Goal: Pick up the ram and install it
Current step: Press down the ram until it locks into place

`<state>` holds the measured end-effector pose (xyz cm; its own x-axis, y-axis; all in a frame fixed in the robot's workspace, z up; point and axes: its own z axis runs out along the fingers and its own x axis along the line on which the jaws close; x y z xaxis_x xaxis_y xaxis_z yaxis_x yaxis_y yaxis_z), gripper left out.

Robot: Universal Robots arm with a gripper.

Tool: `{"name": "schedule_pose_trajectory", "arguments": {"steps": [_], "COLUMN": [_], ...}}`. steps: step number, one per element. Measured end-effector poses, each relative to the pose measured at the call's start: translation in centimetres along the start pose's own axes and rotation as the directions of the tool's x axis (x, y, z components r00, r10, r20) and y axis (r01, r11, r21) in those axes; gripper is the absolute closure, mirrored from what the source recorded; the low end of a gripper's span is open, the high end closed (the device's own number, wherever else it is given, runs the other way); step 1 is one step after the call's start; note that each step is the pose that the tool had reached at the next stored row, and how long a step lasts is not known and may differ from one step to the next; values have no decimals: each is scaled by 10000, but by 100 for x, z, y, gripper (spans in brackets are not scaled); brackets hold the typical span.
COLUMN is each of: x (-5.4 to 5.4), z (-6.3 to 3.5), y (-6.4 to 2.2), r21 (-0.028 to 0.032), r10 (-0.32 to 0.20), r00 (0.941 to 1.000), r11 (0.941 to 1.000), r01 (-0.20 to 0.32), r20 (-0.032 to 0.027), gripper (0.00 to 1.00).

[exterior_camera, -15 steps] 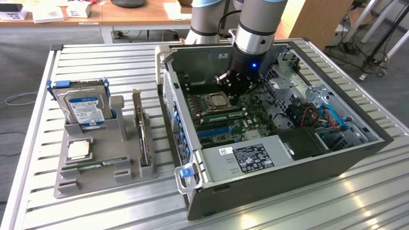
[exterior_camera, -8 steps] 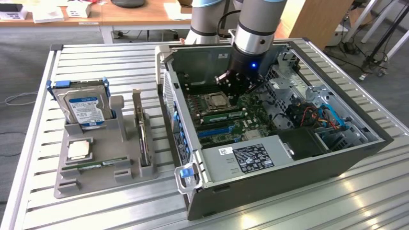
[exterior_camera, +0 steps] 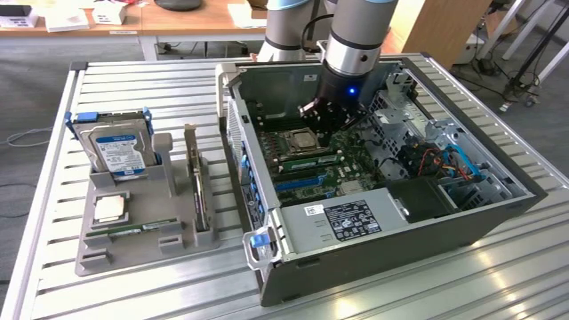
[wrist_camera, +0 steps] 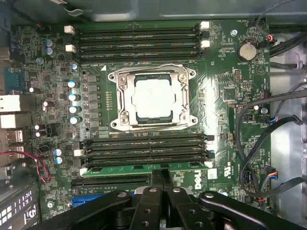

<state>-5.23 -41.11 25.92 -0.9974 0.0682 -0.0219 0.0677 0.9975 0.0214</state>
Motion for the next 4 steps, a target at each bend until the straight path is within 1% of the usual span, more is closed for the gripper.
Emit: {"name": "schedule_pose_trajectory", "arguments": {"steps": [4], "x": [1], "z": [0], "y": [0], "r21": [0], "r10": [1], "r00": [10000], "r11": [10000], "r01": [-1], "r20": [0], "gripper": [89]}}
